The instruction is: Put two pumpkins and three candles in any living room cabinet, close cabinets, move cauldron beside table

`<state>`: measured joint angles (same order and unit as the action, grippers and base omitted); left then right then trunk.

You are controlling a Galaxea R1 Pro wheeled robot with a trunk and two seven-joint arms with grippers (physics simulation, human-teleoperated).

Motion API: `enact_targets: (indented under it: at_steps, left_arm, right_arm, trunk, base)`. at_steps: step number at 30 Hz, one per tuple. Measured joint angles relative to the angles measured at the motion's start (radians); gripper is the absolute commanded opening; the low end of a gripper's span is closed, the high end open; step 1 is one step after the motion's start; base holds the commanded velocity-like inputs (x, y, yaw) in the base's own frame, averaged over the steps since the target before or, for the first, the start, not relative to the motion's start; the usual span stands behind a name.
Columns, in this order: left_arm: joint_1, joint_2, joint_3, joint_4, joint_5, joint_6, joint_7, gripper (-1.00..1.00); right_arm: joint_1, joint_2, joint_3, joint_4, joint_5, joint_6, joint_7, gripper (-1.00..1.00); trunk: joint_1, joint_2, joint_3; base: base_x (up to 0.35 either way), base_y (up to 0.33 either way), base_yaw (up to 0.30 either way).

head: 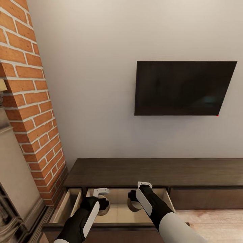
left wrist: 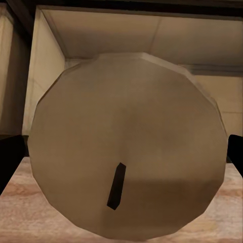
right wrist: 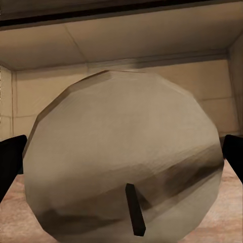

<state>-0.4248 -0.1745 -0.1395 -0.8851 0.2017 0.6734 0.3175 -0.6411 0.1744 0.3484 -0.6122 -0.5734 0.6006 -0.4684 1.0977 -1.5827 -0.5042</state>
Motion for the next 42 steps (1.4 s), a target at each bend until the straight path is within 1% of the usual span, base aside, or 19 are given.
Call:
enact_targets:
  at_steps: [2, 13, 20, 26, 32, 38, 42]
  left_arm:
    - [0.000, 0.000, 0.000, 0.000, 0.000, 0.000, 0.000, -1.00]
    - [0.000, 0.000, 0.000, 0.000, 0.000, 0.000, 0.000, -1.00]
    - [0.000, 0.000, 0.000, -0.001, -0.001, 0.001, 0.000, -1.00]
    - [0.000, 0.000, 0.000, -0.001, -0.001, 0.002, 0.000, -1.00]
    - [0.000, 0.000, 0.000, -0.001, -0.001, 0.002, 0.000, -1.00]
    - [0.000, 0.000, 0.000, -0.001, -0.001, 0.002, 0.000, -1.00]
    - [0.000, 0.000, 0.000, -0.002, 0.000, 0.004, 0.000, -1.00]
  right_arm:
    - [0.000, 0.000, -0.001, 0.000, -0.004, 0.000, 0.001, -1.00]
    - [0.000, 0.000, -0.002, -0.001, -0.008, 0.001, 0.001, -1.00]
    - [0.000, 0.000, -0.001, -0.001, -0.008, -0.001, 0.002, -1.00]
    - [0.000, 0.000, 0.001, -0.001, -0.006, 0.000, 0.002, -1.00]
    - [0.000, 0.000, 0.001, -0.001, -0.006, 0.000, 0.002, -1.00]
    - [-0.006, 0.000, -0.005, 0.004, -0.011, 0.017, 0.002, -1.00]
    - [-0.022, 0.000, -0.008, 0.010, -0.014, 0.049, 0.002, -1.00]
  trunk:
    - [0.008, -0.014, -0.004]
    - [0.008, -0.014, -0.002]
    - [0.008, -0.014, 0.003]
    - [0.008, -0.014, 0.004]
    - [0.008, -0.014, 0.004]
    - [0.008, -0.014, 0.004]
    - [0.008, -0.014, 0.004]
  base:
    - [0.000, 0.000, 0.138]
    - [0.039, 0.022, 0.020]
    - [0.006, 0.083, -0.067]
    - [0.001, 0.007, -0.003]
    - [0.133, 0.071, 0.000]
    - [0.064, 0.012, 0.000]
    - [0.017, 0.001, 0.000]
